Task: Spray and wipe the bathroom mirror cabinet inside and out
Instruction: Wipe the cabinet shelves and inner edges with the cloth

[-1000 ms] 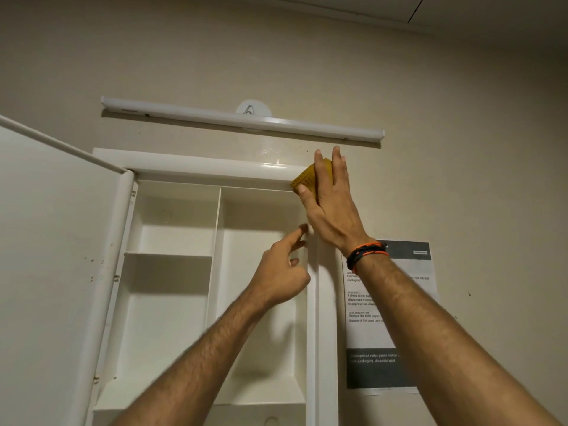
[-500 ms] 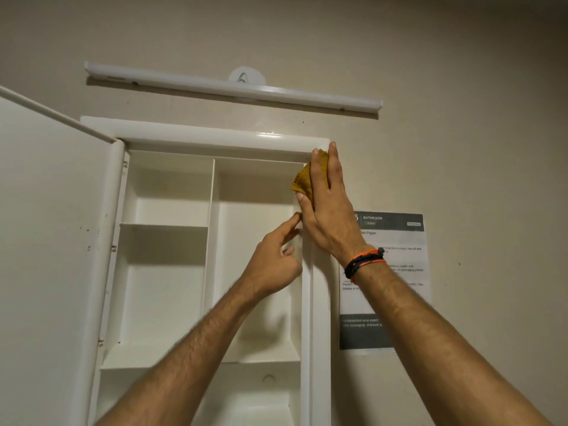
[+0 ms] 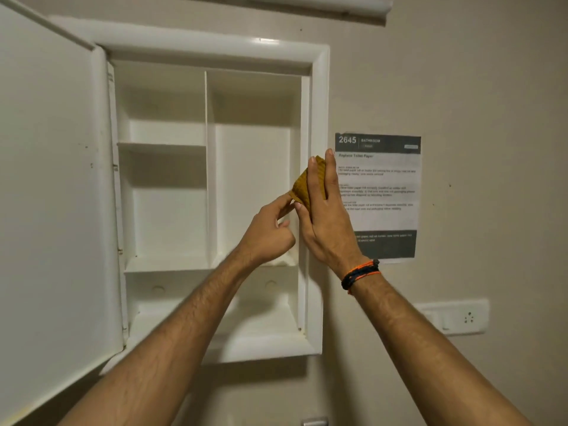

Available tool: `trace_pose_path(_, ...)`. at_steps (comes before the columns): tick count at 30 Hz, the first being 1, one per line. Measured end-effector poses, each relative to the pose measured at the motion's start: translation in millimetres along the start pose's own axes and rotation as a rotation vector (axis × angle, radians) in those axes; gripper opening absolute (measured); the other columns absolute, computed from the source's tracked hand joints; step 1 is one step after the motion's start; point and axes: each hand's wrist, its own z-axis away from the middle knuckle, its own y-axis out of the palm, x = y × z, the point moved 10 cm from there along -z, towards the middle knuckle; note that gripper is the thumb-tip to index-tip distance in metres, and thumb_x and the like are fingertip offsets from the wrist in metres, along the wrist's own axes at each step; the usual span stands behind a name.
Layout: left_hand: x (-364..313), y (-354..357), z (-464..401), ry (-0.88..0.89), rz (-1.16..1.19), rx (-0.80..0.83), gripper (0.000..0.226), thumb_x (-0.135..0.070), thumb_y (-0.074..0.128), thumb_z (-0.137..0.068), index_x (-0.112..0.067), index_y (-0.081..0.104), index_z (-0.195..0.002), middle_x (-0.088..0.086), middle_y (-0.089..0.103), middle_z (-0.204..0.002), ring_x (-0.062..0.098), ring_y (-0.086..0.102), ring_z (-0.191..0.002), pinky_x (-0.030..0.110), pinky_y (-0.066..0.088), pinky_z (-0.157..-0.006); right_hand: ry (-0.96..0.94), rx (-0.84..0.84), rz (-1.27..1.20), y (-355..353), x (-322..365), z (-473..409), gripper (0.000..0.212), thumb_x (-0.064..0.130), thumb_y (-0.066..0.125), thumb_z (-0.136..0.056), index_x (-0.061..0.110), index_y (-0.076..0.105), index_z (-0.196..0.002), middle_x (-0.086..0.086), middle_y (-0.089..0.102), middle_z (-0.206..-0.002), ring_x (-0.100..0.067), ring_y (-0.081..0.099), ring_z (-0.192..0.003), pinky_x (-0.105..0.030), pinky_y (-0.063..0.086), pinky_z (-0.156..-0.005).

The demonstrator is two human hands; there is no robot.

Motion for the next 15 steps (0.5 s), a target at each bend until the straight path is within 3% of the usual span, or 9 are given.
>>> trace_pose_path(2,5.4,4.9,7.9,-0.011,-0.003,0.024,0.097,0.022,0.042,-0.068,-0.034,0.037,-0.147,-0.031,0.044,-0.137,0.0,0.037,-0.136,0.033,0.035,-0.112,0.013,0.008,-0.004,3.7,-0.2,18.5,0.072,0.026,0.046,-0.101,0.019,0.002,-0.157,0.001,-0.02,-0.162,-0.016,-0.006,-0.151,-0.043,0.041,-0.111)
trace_pose_path(5,17.3,10.8,21.2,-0.05,-0.008,0.047,0.095,0.021,0.041,-0.07,-0.026,0.031,-0.152,-0.011,0.039,-0.152,0.007,0.035,-0.141,0.033,0.035,-0.114,0.022,0.049,-0.035,11.6,1.1,47.5,0.071,0.024,0.045,-0.101,0.018,0.002,-0.157,0.0,-0.021,-0.162,-0.02,0.0,-0.152,-0.045,0.043,-0.109)
trace_pose_path(8,25.6,15.2,32.0,-0.074,-0.052,0.062,0.089,0.018,0.049,-0.077,-0.022,0.027,-0.153,-0.005,0.035,-0.155,0.012,0.035,-0.141,0.032,0.037,-0.112,0.048,0.08,-0.047,18.2,1.1,76.0,0.072,0.022,0.046,-0.101,0.018,0.001,-0.157,0.0,-0.022,-0.162,-0.022,0.003,-0.152,-0.045,0.044,-0.108)
trace_pose_path(13,23.2,23.3,50.5,-0.091,-0.135,0.098,0.098,-0.016,0.048,-0.059,-0.023,0.025,-0.154,0.001,0.04,-0.152,0.012,0.04,-0.139,0.032,0.037,-0.113,0.103,0.118,-0.075,28.1,2.8,120.9,0.071,0.021,0.045,-0.101,0.018,0.001,-0.157,-0.001,-0.022,-0.162,-0.021,0.003,-0.152,-0.042,0.047,-0.105)
trace_pose_path(15,25.1,24.8,55.7,-0.1,-0.183,0.105,0.101,-0.015,0.046,-0.056,-0.024,0.023,-0.154,0.001,0.04,-0.152,0.013,0.04,-0.138,0.031,0.037,-0.113,0.125,0.139,-0.083,32.7,3.4,138.3,0.071,0.022,0.045,-0.101,0.019,0.001,-0.157,-0.001,-0.022,-0.162,-0.023,0.004,-0.152,-0.043,0.047,-0.105)
